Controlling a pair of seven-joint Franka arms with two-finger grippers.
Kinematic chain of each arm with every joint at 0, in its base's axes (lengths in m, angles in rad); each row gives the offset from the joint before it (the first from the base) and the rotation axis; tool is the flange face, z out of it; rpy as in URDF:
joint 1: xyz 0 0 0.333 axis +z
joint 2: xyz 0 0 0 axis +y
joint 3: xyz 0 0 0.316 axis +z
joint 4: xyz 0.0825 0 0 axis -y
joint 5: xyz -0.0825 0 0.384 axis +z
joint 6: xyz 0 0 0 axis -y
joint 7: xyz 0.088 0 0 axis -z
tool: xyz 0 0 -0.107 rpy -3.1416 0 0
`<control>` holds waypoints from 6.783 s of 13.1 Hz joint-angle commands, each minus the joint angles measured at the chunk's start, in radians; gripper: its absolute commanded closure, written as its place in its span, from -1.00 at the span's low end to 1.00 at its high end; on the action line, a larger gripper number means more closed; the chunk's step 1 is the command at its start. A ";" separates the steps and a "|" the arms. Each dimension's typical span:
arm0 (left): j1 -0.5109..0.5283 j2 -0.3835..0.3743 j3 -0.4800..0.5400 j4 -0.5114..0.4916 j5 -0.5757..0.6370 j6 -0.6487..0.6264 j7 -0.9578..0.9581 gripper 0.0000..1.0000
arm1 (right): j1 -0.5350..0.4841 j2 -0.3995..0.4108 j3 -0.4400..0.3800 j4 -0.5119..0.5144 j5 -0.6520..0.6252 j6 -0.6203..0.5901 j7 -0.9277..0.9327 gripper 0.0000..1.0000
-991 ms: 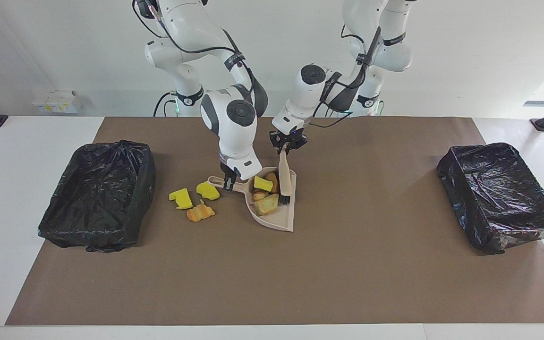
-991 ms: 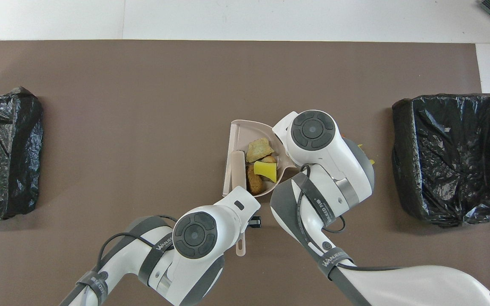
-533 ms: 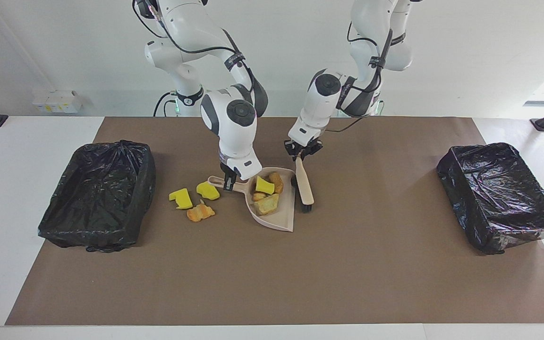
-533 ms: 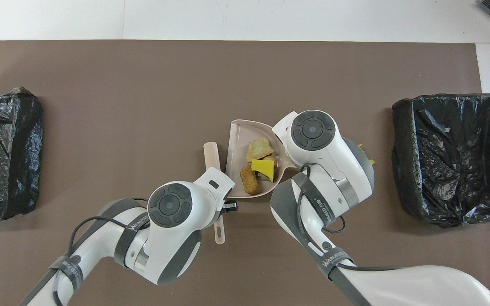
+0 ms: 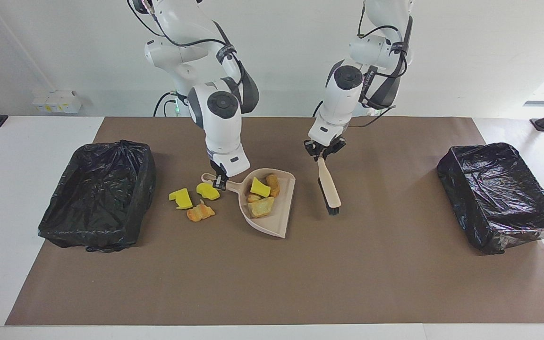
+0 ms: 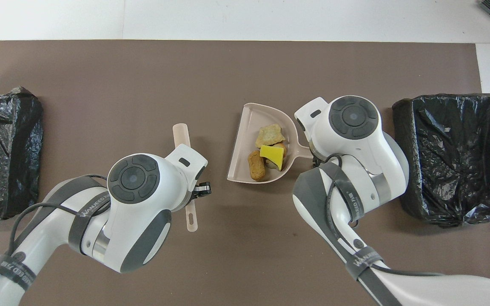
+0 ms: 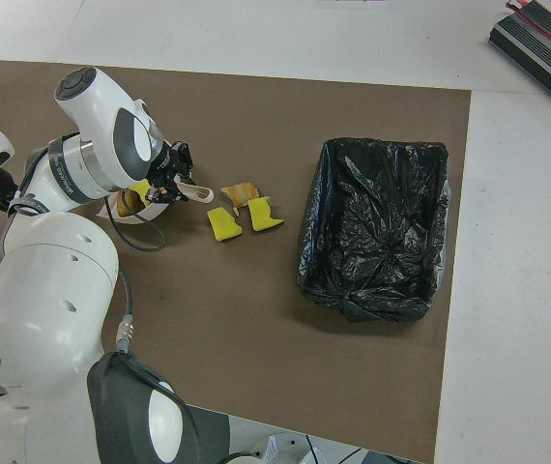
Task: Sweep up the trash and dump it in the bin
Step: 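Carry the dustpan to the bin and tip it with the right gripper, then bring the empty dustpan back and set it down with the right gripper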
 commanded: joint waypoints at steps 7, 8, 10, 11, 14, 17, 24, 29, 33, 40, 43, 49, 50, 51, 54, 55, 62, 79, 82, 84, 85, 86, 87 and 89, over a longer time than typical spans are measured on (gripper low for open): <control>-0.190 -0.117 -0.020 -0.192 0.012 0.108 -0.209 1.00 | -0.376 -0.200 -0.005 0.062 0.101 -0.191 -0.184 1.00; -0.240 -0.110 -0.020 -0.209 0.012 0.127 -0.249 1.00 | -0.454 -0.191 -0.005 0.091 0.115 -0.235 -0.217 1.00; -0.316 -0.105 -0.020 -0.246 0.003 0.149 -0.285 1.00 | -0.577 -0.188 -0.009 0.109 0.095 -0.268 -0.382 1.00; -0.337 -0.107 -0.020 -0.269 -0.011 0.168 -0.309 1.00 | -0.634 -0.188 -0.018 0.111 0.081 -0.266 -0.459 1.00; -0.346 -0.117 -0.020 -0.298 -0.045 0.190 -0.311 1.00 | -0.736 -0.188 -0.020 0.125 -0.069 -0.245 -0.550 1.00; -0.335 -0.117 -0.020 -0.309 -0.077 0.196 -0.294 0.96 | -0.789 -0.175 -0.022 0.115 -0.207 -0.150 -0.680 1.00; -0.104 -0.091 -0.009 -0.171 -0.070 0.143 -0.259 -1.00 | -0.810 -0.124 -0.017 0.043 -0.433 0.092 -0.944 1.00; 0.100 0.057 -0.009 0.099 -0.045 -0.047 0.102 -1.00 | -0.773 -0.116 -0.009 0.033 -0.543 0.140 -0.984 1.00; 0.255 0.061 -0.009 0.217 -0.013 -0.165 0.343 -1.00 | -0.771 -0.118 -0.006 0.019 -0.569 0.177 -1.029 1.00; 0.464 0.038 -0.006 0.406 -0.005 -0.383 0.594 -1.00 | -0.771 -0.165 0.003 0.060 -0.585 0.096 -1.047 1.00; 0.502 0.039 -0.007 0.496 0.018 -0.468 0.666 -1.00 | -0.771 -0.210 0.043 0.143 -0.437 -0.114 -1.000 1.00; 0.515 0.041 -0.007 0.587 0.042 -0.555 0.660 -1.00 | -0.771 -0.250 0.226 0.177 -0.258 -0.462 -0.305 1.00; 0.515 0.032 -0.007 0.569 0.045 -0.539 0.666 -1.00 | -0.770 -0.254 0.272 0.172 -0.238 -0.473 -0.152 1.00; 0.527 0.030 -0.007 0.561 0.047 -0.529 0.668 -1.00 | -0.771 -0.254 0.320 0.169 -0.205 -0.483 -0.006 1.00; 0.530 0.030 -0.007 0.563 0.047 -0.532 0.665 -1.00 | -0.695 -0.225 0.412 0.158 -0.102 -0.489 0.482 1.00; 0.530 0.032 -0.007 0.567 0.047 -0.531 0.662 -1.00 | -0.628 -0.193 0.412 0.160 -0.086 -0.481 0.663 1.00; 0.528 0.028 -0.009 0.582 0.095 -0.539 0.712 -1.00 | -0.333 0.147 0.419 0.389 0.059 -0.305 1.429 1.00; 0.351 -0.004 0.144 0.578 0.085 -0.545 0.706 -1.00 | 0.103 0.533 0.238 0.698 -0.062 -0.150 1.568 -0.99; 0.352 -0.004 0.154 0.578 0.085 -0.545 0.706 -1.00 | 0.095 0.435 0.244 0.685 -0.039 -0.272 1.567 -1.00; 0.352 -0.005 0.154 0.578 0.085 -0.555 0.706 -1.00 | 0.065 0.320 0.250 0.601 0.034 -0.328 1.559 -1.00; 0.351 -0.005 0.154 0.578 0.085 -0.549 0.706 -1.00 | 0.051 0.257 0.250 0.545 0.099 -0.357 1.559 -1.00; 0.351 -0.004 0.154 0.578 0.085 -0.543 0.706 -1.00 | 0.051 0.196 0.248 0.495 0.116 -0.393 1.550 -1.00; 0.352 -0.005 0.154 0.578 0.085 -0.548 0.706 -1.00 | 0.062 0.142 0.250 0.438 0.122 -0.407 1.542 -1.00; 0.352 -0.007 0.154 0.575 0.085 -0.558 0.706 -1.00 | 0.112 0.041 0.253 0.288 0.148 -0.397 1.574 -1.00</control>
